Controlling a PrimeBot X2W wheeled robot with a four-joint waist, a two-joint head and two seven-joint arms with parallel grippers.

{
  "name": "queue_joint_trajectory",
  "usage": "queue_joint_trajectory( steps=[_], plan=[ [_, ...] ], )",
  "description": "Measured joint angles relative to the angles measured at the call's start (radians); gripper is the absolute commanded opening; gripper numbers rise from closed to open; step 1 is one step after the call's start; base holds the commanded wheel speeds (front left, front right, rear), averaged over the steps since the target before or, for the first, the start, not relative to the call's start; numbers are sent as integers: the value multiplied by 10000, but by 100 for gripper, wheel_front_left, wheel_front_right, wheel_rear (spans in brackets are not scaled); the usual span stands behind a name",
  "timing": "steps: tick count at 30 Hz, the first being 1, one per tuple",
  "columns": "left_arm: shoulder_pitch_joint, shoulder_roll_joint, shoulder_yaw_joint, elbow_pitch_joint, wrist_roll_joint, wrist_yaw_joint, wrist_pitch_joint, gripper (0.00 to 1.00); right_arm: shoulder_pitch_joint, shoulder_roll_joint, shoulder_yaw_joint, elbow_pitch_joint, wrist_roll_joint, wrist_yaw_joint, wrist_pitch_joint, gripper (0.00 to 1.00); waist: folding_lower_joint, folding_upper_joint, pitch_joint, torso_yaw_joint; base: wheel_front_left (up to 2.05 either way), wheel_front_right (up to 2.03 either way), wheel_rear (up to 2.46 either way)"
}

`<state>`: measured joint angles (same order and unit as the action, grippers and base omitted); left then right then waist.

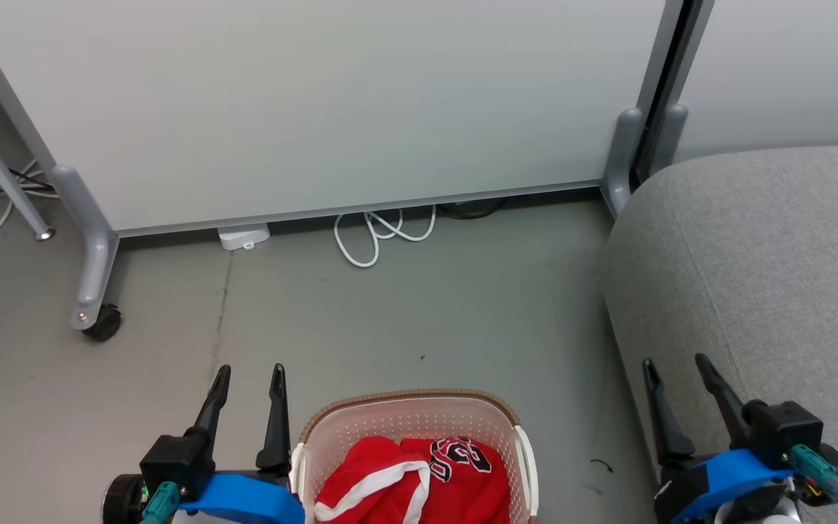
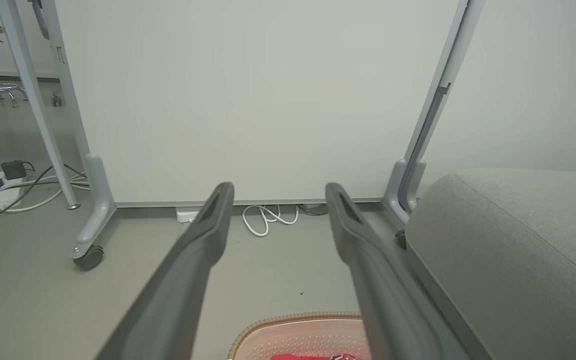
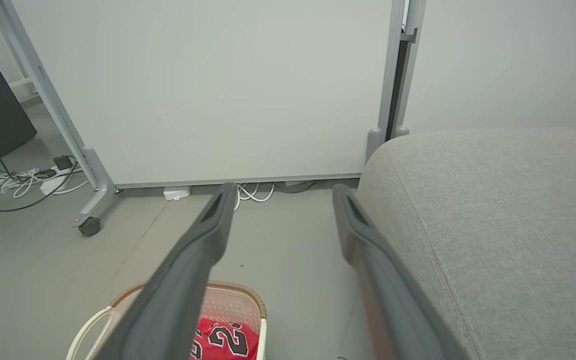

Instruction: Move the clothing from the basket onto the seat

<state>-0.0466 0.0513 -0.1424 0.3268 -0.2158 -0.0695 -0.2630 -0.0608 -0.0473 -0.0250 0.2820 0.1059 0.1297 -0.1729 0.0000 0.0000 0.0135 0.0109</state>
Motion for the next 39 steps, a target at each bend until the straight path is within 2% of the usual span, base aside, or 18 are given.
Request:
queue_joint_trajectory(
  steps=[11, 20, 28, 39],
  plan=[
    [-467, 4, -52, 788, 151, -73, -2, 100, -788, -8, 736, -196, 105, 8, -146, 100, 0, 0, 1065, -885, 0, 0, 0],
    [-1499, 207, -487, 2922, 393, -282, 6, 100, -1346, -12, 1143, -253, 382, 8, -495, 100, 1, 0, 2387, -1762, 0, 0, 0],
    [-2515, 583, -926, 4759, 715, -360, 437, 100, -1820, -17, 1580, -176, 696, 8, -754, 100, 1, 0, 3556, -2546, 0, 0, 0],
    [-4001, 1011, -1599, 6704, 1212, -418, 853, 100, -2285, -19, 1990, -138, 1085, 8, -882, 100, 2, -1, 5003, -3231, 0, 0, 0]
  ],
)
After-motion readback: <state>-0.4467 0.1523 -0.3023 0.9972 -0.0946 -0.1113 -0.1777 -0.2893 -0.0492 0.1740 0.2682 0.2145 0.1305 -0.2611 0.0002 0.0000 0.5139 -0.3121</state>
